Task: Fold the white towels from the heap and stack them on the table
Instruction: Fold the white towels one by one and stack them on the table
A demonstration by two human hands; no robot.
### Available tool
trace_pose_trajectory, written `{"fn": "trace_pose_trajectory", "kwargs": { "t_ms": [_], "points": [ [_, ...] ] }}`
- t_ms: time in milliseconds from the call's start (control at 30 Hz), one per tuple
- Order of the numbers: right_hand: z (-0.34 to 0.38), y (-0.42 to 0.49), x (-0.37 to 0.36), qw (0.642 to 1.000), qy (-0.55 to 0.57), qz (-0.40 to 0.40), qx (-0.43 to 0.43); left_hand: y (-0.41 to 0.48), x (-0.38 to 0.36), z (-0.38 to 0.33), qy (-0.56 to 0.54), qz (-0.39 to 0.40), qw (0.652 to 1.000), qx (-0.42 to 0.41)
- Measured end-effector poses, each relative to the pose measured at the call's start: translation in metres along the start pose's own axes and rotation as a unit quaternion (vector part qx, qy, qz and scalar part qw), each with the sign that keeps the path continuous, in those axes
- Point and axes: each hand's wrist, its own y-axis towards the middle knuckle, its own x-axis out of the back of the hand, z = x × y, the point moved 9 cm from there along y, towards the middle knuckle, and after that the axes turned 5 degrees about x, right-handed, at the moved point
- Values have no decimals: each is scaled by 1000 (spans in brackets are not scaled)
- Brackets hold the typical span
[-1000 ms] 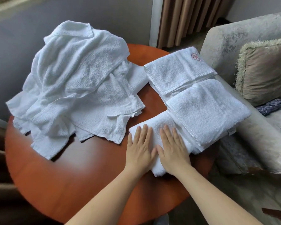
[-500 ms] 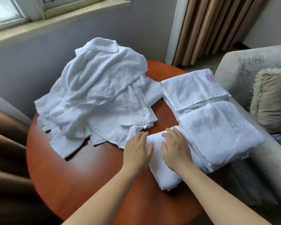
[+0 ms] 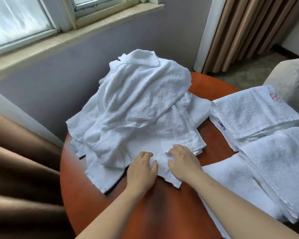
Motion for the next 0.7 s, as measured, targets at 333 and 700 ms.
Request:
{"fn": "trace_pose_trajectory", "kwargs": {
  "t_ms": [333, 700],
  "points": [
    [32, 74, 1, 834, 507, -60, -209, 81, 93, 5, 17, -148, 986, -75],
    [57, 122, -18, 599, 750, -106, -261, 142, 108, 59, -77, 0, 996, 51]
  ]
}}
